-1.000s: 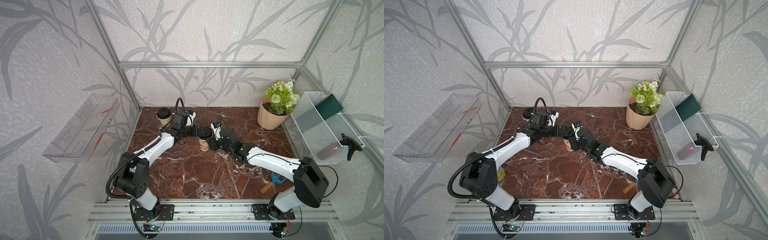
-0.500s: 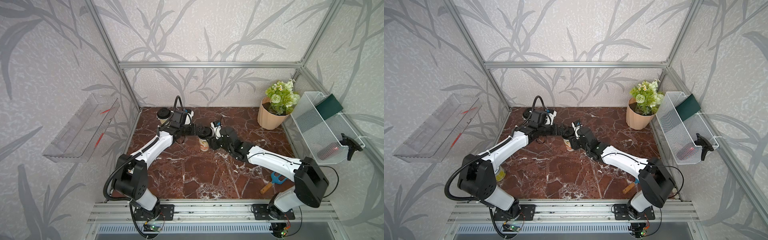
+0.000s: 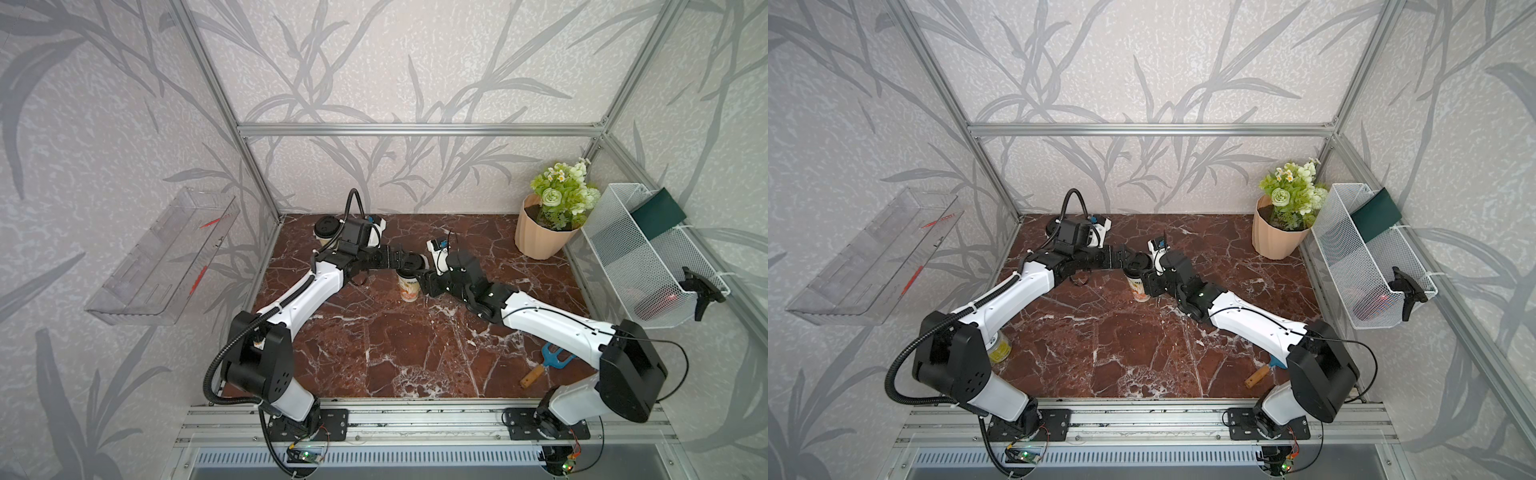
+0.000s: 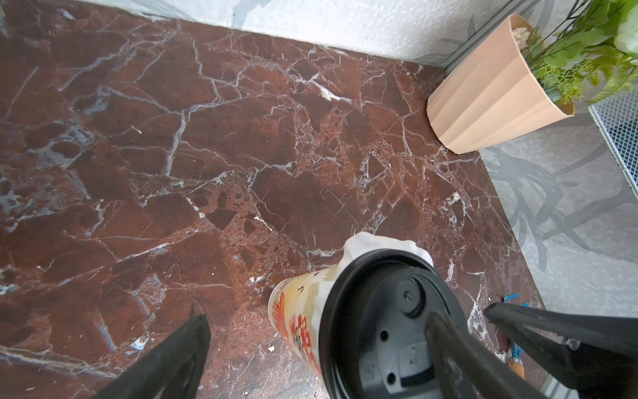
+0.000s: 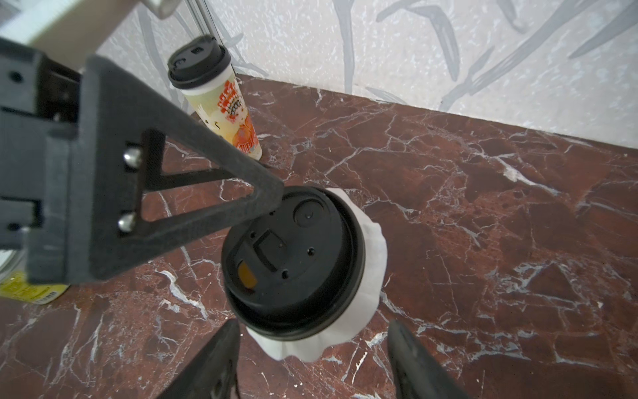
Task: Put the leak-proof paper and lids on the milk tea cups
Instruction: Secure the cup lid on the cup.
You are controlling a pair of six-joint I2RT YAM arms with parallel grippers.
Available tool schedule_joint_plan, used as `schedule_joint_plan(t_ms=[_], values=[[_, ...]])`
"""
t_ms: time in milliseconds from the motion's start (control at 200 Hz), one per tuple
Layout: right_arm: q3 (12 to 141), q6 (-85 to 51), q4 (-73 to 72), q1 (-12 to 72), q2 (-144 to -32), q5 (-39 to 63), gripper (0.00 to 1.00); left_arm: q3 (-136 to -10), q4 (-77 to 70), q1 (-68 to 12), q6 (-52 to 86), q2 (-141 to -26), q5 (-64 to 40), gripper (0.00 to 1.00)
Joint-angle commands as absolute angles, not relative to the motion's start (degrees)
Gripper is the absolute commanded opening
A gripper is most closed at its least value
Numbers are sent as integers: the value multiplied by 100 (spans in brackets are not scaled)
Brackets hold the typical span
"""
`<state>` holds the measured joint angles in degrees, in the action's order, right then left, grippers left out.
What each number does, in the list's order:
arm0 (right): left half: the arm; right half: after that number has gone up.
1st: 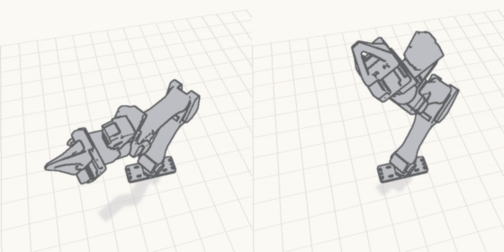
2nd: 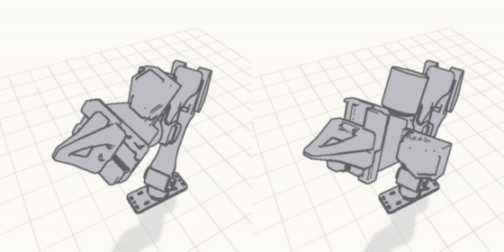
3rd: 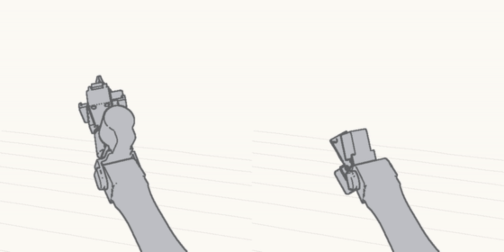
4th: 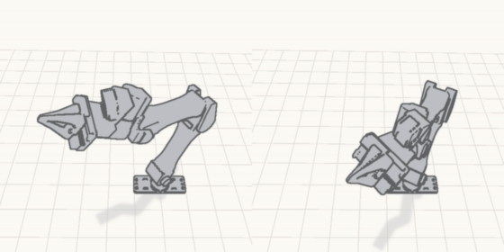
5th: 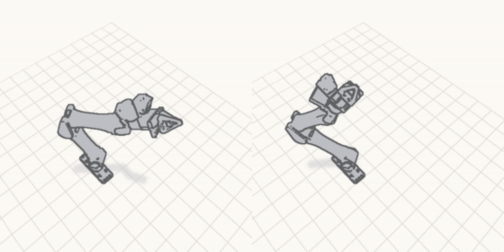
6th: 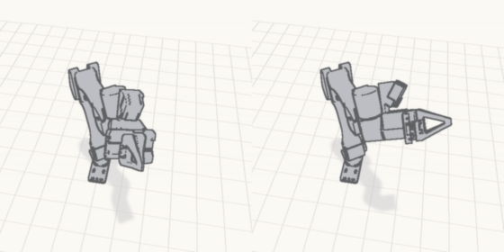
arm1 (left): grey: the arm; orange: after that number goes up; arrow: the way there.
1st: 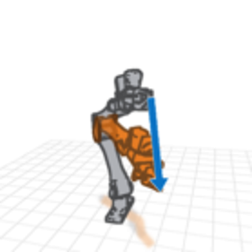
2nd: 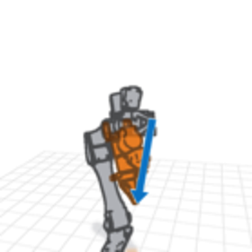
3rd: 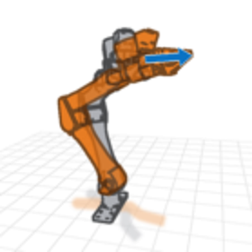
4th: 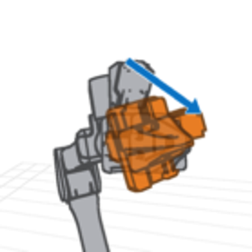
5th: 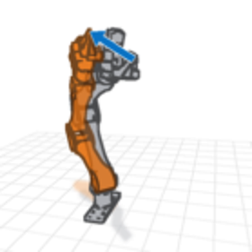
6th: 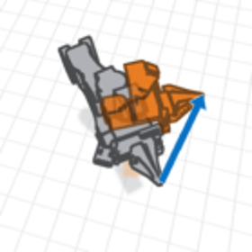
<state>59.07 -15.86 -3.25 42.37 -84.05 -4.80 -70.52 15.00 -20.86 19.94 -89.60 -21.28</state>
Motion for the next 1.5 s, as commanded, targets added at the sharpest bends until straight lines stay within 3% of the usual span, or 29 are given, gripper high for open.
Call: schedule_joint_plan(t_ms=[0,140,420,1230,1495], values=[[5964,-1786,-466,4103,-8267,-248,70,-6888,1250,-2065,1837,-8803,-2116,99],[6304,-2085,-404,3933,-8616,-249,70,-6816,1155,-2063,1819,-8967,-2241,99],[6927,-2284,-278,3907,-9486,-704,56,-6741,1121,-2065,1773,-9210,-2284,94],[4812,-3308,-1516,4445,-10672,-1440,42,-6810,1242,-2065,1701,-9326,-2427,93],[4654,-3615,-1700,4535,-10802,-1391,38,-6572,921,-2173,1819,-9204,-2307,99]])
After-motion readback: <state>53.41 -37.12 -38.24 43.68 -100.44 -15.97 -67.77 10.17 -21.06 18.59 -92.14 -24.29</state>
